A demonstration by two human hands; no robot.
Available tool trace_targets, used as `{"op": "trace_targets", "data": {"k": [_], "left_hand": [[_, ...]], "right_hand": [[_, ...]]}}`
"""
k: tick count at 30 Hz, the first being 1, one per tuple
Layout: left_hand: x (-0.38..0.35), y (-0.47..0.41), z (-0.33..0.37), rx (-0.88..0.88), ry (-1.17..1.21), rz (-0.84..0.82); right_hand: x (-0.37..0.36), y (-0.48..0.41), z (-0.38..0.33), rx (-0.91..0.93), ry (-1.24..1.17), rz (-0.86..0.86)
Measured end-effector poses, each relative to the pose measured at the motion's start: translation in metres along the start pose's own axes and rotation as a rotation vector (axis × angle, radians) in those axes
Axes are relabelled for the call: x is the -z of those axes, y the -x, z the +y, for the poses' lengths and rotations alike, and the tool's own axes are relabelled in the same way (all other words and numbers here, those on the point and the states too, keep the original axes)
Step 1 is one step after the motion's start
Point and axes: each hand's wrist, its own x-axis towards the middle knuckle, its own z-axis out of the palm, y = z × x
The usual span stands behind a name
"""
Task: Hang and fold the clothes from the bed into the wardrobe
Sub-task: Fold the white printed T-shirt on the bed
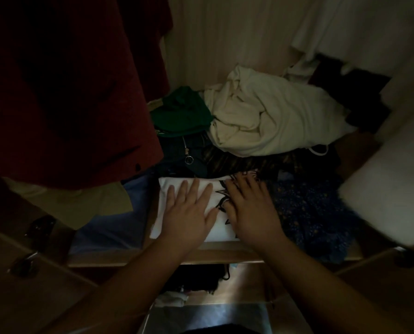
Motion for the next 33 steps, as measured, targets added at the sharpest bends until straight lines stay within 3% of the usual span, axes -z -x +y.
{"op": "trace_targets", "data": {"k": [4, 11, 17, 20, 24, 29, 33], "left_hand": [[-0.007, -0.002, -0.003, -0.001, -0.003, -0.013], [-0.005, -0.002, -0.002, 0.007, 0.013, -0.040], [0.023, -0.006, 0.003, -0.026, 0.056, -0.126], [0.044, -0.002, 0.010, -0.010, 0.117, -0.055], [0.061, 0.032, 0.040, -0.010, 0.184, 0.003], [0.067, 0.112, 0.113, -0.144, 0.311, 0.087], [0.077, 0.183, 0.186, -0.200, 0.327, 0.018]], "right_hand": [[-0.027, 0.011, 0.002, -0.114, -0.116, -0.084], [-0.024, 0.007, 0.008, -0.132, -0.186, -0.150], [0.005, 0.005, 0.014, -0.093, -0.181, -0.212], [0.035, 0.017, 0.021, -0.141, -0.176, -0.170], [0.080, 0.064, 0.022, -0.207, -0.257, -0.113], [0.131, 0.167, 0.025, -0.266, -0.227, -0.092], [0.166, 0.270, 0.039, -0.314, -0.189, -0.096]]}}
